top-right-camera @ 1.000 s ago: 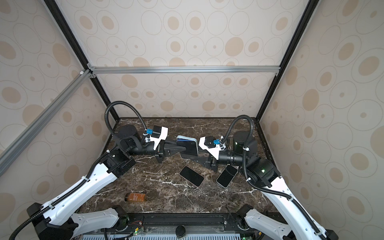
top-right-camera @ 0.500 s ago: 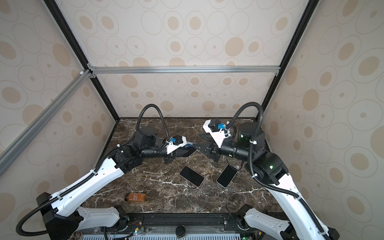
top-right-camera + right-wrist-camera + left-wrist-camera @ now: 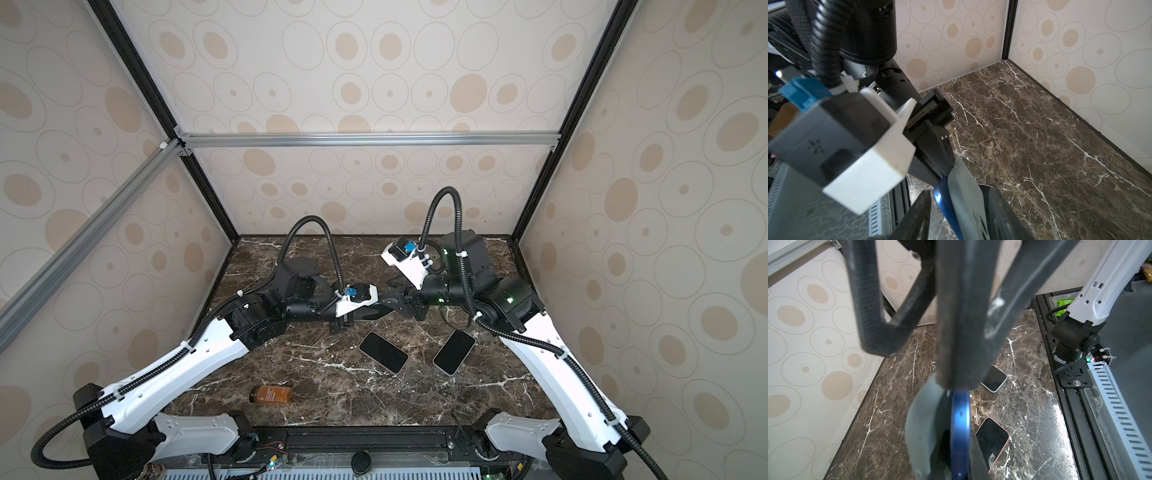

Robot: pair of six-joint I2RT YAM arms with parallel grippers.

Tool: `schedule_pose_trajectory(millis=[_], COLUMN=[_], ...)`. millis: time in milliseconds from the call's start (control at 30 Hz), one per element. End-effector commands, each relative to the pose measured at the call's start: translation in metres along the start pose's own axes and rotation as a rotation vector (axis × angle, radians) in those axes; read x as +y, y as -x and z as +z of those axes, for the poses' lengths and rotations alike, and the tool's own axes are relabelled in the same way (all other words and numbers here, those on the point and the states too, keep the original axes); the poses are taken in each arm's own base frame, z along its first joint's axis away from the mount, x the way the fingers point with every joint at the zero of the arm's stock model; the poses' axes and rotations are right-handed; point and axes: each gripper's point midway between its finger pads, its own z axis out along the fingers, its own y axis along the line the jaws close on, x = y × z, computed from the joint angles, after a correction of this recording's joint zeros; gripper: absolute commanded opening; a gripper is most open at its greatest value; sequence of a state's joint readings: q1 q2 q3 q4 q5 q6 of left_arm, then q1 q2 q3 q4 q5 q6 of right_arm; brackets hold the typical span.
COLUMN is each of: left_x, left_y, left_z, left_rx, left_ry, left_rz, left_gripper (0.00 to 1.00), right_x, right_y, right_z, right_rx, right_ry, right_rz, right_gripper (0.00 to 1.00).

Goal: Take the phone out of the phone case

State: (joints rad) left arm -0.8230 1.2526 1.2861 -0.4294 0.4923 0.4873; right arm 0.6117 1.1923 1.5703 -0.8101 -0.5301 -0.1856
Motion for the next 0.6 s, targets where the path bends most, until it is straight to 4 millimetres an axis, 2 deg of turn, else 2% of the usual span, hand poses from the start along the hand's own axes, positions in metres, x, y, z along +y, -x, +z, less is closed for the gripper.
schedule_pose_trajectory(millis=[0,333,567], left_x=[0.005,0.006,0.008], left_y=[0.036,0.038,0.039], left_z=[-0.018,-0.018,-0.019], left_rx=[-0.099,-0.107,-0.109], left_ry=[0.031,0.035,0.054], left_rz=[0.089,0.089,0.087], left_gripper=[0.0,0.0,0.0], right_x=[0.002,-0.002,-0.028], right_y=[0.001,-0.011,-0.023], right_z=[-0.002,0.009,0.013], right_rx=[0.014,0.077,0.136], right_ry=[0.0,0.014,-0.122], right_rz=[-0.001,0.016,0.017], right_gripper=[0.46,0.47,0.47])
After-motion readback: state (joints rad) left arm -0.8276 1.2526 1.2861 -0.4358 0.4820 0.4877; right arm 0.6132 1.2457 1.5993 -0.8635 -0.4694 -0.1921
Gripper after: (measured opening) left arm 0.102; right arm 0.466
